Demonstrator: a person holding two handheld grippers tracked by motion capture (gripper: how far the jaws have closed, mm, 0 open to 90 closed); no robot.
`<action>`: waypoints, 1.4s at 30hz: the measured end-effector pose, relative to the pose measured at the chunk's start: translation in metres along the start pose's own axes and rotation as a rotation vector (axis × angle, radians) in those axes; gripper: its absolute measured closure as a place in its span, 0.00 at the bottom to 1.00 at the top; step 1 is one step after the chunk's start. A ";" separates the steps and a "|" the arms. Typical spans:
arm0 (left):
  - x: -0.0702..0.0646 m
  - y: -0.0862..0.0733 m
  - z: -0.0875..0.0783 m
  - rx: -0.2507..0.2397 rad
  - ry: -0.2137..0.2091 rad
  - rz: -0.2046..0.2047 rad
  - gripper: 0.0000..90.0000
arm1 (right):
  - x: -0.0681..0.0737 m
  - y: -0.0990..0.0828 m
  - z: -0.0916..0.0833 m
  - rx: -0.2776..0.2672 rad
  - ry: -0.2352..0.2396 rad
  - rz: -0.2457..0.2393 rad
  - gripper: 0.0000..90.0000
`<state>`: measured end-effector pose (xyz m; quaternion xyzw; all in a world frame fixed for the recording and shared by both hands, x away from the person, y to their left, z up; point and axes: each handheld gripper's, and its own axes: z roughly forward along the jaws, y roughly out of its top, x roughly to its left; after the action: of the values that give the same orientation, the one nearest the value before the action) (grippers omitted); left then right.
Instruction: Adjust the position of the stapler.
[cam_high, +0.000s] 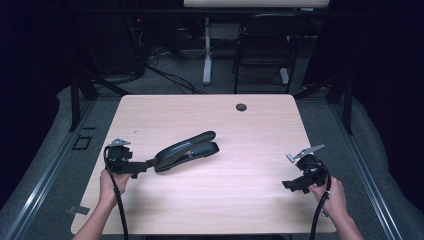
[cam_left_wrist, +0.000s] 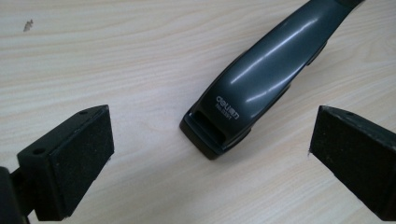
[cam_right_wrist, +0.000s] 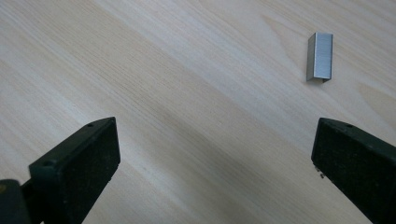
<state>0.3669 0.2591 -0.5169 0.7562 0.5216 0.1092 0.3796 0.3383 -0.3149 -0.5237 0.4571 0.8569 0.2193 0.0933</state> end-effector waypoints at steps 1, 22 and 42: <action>0.000 0.001 0.001 -0.001 0.001 0.001 0.00 | -0.001 0.000 0.000 0.007 0.000 0.001 0.01; 0.008 0.017 0.019 -0.034 -0.079 0.027 0.00 | 0.003 0.000 -0.004 0.000 -0.024 -0.002 0.01; -0.019 0.045 0.058 0.037 -0.117 0.173 0.00 | 0.001 -0.001 -0.002 0.006 -0.007 0.006 0.01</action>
<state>0.4234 0.2086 -0.5212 0.8104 0.4332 0.0877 0.3847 0.3360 -0.3150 -0.5220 0.4606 0.8559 0.2155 0.0945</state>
